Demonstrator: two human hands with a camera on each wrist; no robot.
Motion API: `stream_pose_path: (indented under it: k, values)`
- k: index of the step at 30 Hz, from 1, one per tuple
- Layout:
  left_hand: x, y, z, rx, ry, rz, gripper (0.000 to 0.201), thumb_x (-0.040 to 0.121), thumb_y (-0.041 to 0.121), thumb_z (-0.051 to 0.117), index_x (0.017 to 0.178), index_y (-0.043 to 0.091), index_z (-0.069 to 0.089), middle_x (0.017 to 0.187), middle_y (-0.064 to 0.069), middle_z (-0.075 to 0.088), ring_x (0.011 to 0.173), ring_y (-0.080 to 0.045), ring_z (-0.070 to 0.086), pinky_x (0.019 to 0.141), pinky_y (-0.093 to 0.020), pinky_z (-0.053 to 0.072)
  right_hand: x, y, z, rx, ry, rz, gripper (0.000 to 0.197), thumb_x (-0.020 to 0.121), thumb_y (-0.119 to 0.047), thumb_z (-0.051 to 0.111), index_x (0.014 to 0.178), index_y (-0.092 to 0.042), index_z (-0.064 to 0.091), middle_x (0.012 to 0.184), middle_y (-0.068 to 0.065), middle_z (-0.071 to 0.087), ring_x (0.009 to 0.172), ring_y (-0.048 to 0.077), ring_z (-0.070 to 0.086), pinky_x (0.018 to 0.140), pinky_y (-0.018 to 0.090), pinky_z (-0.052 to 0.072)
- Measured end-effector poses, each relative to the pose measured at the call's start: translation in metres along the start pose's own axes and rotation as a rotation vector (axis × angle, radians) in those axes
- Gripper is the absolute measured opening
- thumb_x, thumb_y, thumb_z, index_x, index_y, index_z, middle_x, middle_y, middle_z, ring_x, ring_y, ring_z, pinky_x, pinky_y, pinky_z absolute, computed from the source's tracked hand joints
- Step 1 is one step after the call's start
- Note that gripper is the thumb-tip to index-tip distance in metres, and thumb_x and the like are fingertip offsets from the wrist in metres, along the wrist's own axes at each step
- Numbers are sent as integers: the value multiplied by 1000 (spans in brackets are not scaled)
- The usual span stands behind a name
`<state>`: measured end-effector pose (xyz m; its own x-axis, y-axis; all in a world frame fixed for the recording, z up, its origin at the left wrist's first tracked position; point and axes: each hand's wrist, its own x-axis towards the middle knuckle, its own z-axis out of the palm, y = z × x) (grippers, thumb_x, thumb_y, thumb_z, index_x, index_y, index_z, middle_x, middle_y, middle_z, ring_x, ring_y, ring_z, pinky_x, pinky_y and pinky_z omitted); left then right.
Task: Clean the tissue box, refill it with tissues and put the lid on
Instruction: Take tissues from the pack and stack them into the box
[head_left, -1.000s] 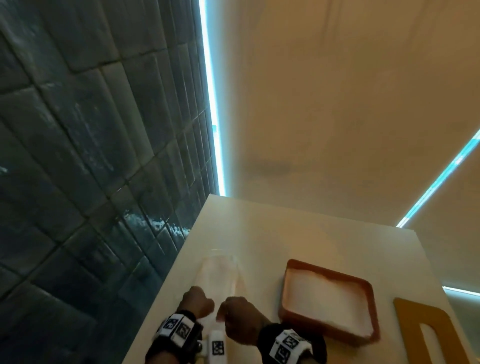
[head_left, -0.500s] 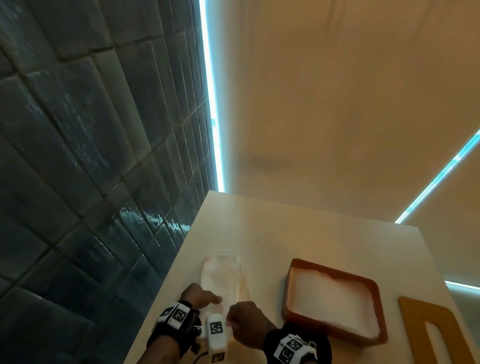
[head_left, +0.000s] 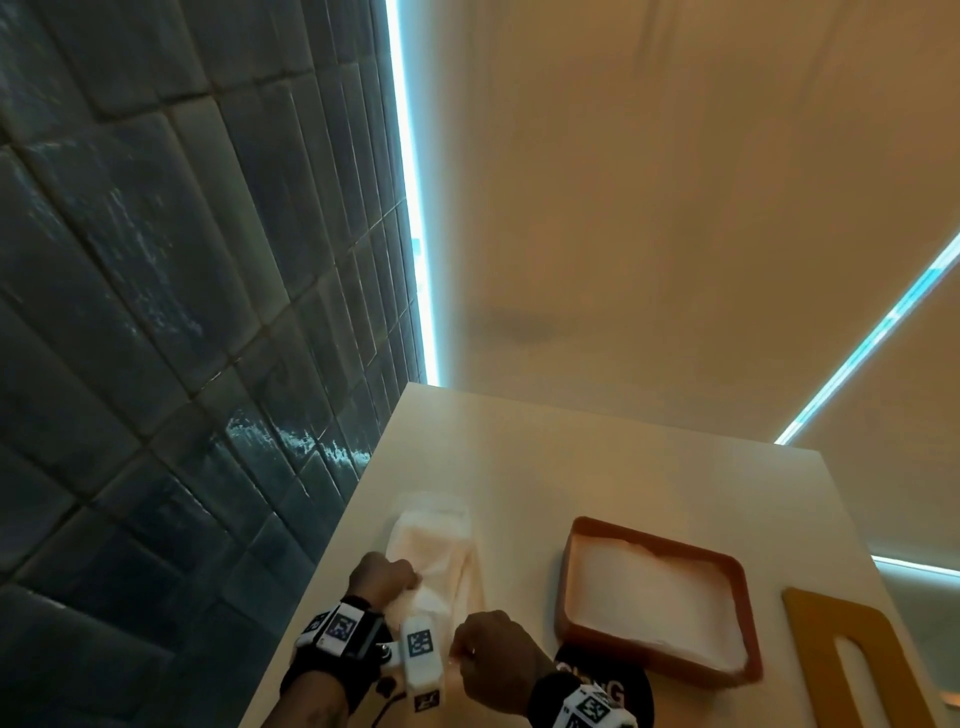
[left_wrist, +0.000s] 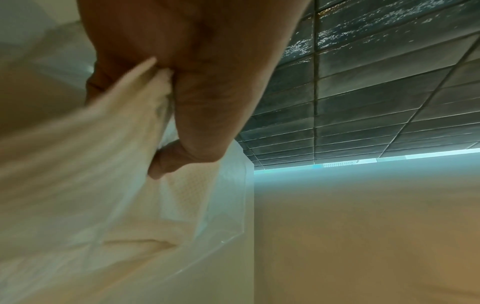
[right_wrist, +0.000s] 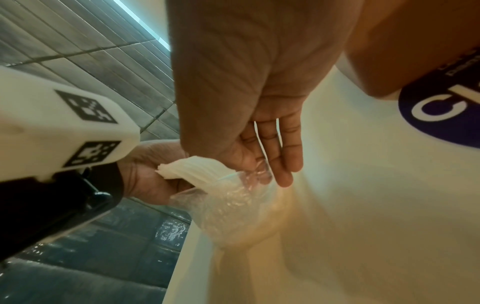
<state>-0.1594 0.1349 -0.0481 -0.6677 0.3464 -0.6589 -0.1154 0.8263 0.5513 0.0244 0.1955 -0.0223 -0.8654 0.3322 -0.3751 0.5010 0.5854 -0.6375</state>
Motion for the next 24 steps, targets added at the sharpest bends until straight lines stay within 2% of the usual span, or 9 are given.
stream_pose_path:
  k: [3, 6, 9, 11, 13, 15, 19, 21, 24]
  values:
    - [-3, 1, 6, 90, 27, -9, 51, 70, 23, 66, 112, -6, 61, 115, -24, 64, 105, -37, 60, 89, -36, 51, -1, 1, 0, -8, -14, 25, 24, 86, -14, 53, 101, -9, 71, 113, 11, 67, 106, 25, 61, 93, 33, 49]
    - [-9, 3, 14, 207, 114, -25, 48, 75, 26, 63, 115, 0, 59, 127, -24, 53, 114, -40, 51, 94, -36, 46, 2, 1, 1, -28, -26, 33, 19, 87, -14, 55, 95, -4, 69, 106, 15, 69, 88, 23, 62, 76, 28, 44]
    - [-14, 6, 18, 263, 133, -9, 47, 78, 25, 61, 119, 3, 56, 131, -23, 47, 119, -39, 47, 97, -38, 43, 7, 4, 6, -41, -32, 84, 22, 88, -19, 55, 89, 0, 67, 100, 21, 67, 75, 17, 51, 68, 25, 37]
    - [-13, 7, 18, 253, 98, 9, 48, 75, 27, 63, 117, 4, 59, 126, -20, 57, 114, -35, 55, 94, -36, 48, 10, 5, 8, -36, -59, 126, 24, 87, -21, 55, 90, -1, 66, 102, 21, 67, 78, 21, 58, 66, 25, 45]
    - [-12, 5, 17, 223, 39, 12, 49, 72, 30, 67, 114, 4, 62, 118, -17, 65, 107, -33, 61, 89, -34, 52, 12, 5, 10, -28, -74, 185, 26, 85, -23, 54, 97, -3, 64, 108, 19, 65, 94, 29, 64, 81, 31, 53]
    - [-11, 2, 17, 183, -20, -1, 53, 69, 32, 71, 113, 3, 64, 114, -16, 68, 103, -32, 63, 89, -34, 53, 13, 5, 10, -18, -81, 223, 30, 83, -24, 53, 103, -4, 62, 113, 17, 63, 104, 31, 61, 89, 33, 50]
    - [-7, -3, 19, 74, -102, 14, 58, 53, 30, 71, 105, 5, 68, 103, -15, 71, 95, -31, 65, 89, -39, 55, 14, 2, 9, 32, -89, 205, 29, 84, -18, 52, 104, -1, 64, 113, 17, 65, 106, 31, 60, 83, 27, 45]
    - [-10, -1, 17, 34, -132, 2, 56, 51, 23, 74, 103, 4, 68, 99, -15, 72, 92, -31, 66, 89, -41, 55, 15, 0, 8, 48, -86, 181, 25, 86, -13, 54, 102, -1, 68, 110, 15, 69, 104, 28, 63, 80, 21, 42]
    - [-7, -1, 14, -33, -164, -69, 60, 53, 17, 81, 107, -2, 62, 100, -19, 71, 90, -34, 67, 90, -44, 56, 13, -4, 6, 98, -63, 162, 24, 86, -11, 55, 102, -2, 71, 108, 13, 71, 103, 26, 64, 82, 21, 44]
